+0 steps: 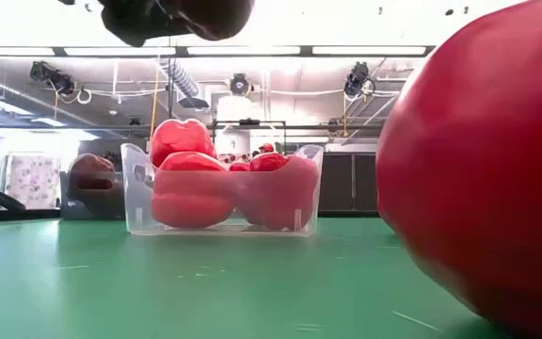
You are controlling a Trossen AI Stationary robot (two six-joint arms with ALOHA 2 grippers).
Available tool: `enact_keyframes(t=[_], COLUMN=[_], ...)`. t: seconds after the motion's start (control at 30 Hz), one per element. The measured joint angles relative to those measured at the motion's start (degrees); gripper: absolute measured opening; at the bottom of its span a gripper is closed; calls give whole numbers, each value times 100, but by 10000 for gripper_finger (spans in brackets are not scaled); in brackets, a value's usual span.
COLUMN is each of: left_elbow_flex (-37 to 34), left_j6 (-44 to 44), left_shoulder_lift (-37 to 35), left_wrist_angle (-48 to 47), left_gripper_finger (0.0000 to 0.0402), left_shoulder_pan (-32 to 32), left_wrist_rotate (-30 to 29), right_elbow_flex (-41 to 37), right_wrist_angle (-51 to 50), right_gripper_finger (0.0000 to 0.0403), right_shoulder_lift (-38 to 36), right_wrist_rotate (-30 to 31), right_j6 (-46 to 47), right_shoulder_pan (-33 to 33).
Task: Sort produce into baskets
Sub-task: Put the red apple into the top black bin
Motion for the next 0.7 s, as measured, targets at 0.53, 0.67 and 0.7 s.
enact_keyframes(t=[0.53, 0.67, 0.7], left_elbow_flex=[396, 1000, 1070], left_j6=[-241, -811, -888], left_shoulder_lift=[-153, -632, -792], left_wrist_angle=[-1247, -3716, -4122], left_gripper_finger=[318, 318, 318], left_shoulder_pan=[631, 1189, 1398], left_wrist_rotate=[-540, -720, -746], right_elbow_flex=[-2, -2, -2], right_wrist_angle=[-221, -1093, -1323], right_gripper_finger=[318, 353, 359], right_shoulder_lift=[-49, -374, -467], right_wrist_rotate=[757, 1743, 1872], right_j6=[7, 509, 772], right_shoulder_pan=[-188, -66, -39])
